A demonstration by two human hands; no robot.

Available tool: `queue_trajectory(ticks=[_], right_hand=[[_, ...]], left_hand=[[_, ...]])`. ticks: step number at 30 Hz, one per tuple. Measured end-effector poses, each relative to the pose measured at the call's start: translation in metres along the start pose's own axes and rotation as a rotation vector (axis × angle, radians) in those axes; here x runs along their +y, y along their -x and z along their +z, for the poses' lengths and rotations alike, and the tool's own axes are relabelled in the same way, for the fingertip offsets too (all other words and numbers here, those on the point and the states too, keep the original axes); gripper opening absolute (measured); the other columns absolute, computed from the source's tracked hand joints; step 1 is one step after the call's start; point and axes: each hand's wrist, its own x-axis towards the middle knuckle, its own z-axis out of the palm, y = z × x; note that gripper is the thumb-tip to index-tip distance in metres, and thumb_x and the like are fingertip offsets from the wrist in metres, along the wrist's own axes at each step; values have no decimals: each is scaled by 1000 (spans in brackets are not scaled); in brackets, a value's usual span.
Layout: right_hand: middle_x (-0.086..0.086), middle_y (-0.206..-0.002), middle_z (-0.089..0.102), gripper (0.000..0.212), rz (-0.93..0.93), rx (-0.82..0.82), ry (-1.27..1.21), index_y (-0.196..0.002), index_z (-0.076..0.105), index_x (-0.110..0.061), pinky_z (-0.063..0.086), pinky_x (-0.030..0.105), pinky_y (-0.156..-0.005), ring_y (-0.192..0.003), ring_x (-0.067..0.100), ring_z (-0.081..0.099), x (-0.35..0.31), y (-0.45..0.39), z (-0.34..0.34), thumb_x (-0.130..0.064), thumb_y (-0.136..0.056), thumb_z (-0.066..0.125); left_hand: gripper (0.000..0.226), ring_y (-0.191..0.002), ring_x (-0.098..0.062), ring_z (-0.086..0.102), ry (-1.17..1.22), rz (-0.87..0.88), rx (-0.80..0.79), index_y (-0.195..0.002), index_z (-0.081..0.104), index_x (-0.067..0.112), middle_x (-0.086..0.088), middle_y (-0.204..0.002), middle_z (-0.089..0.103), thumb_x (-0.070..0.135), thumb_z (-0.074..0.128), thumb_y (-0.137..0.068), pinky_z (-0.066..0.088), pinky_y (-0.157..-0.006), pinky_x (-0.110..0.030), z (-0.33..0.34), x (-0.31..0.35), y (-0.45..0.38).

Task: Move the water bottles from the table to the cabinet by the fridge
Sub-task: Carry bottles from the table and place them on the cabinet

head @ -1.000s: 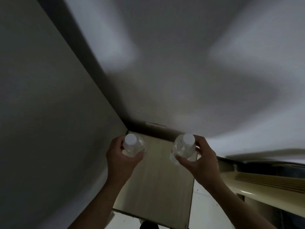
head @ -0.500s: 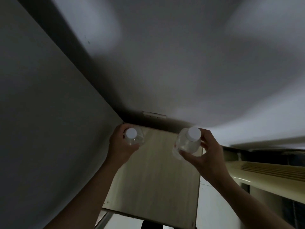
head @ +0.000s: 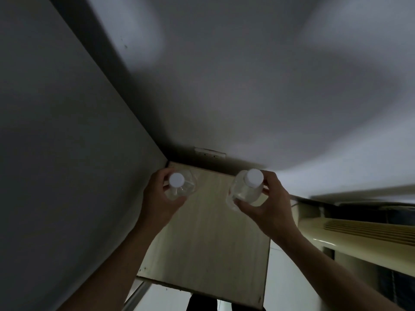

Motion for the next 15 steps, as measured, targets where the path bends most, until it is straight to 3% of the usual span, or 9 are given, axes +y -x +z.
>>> queue_trajectory(ticks=[5, 9, 15], right_hand=[[-15, -115, 55, 71, 12, -15, 22, -121, 45, -34, 37, 11, -79, -105, 8, 55, -3, -6, 20, -29, -65, 90], [-17, -108, 53, 67, 16, -35, 30, -113, 43, -37, 32, 8, -77, -97, -1, 50, -6, -12, 33, -25, -67, 90], [-11, -112, 55, 66, 2, -47, 56, -113, 43, -37, 35, 11, -79, -99, 6, 52, 1, -21, 51, -22, -68, 89]], left_hand=[[75, -116, -16, 62, 37, -3, 24, -118, 54, 40, 3, -127, 62, 4, 90, -64, 56, -95, -44, -3, 0, 5], [71, -115, -13, 62, 52, -2, 22, -121, 55, 29, 2, -127, 62, 3, 89, -65, 56, -95, -44, -5, -3, 5], [68, -114, -12, 63, 90, -10, 16, -121, 57, 24, 3, -125, 64, 2, 89, -65, 56, -95, -41, -4, -3, 3]])
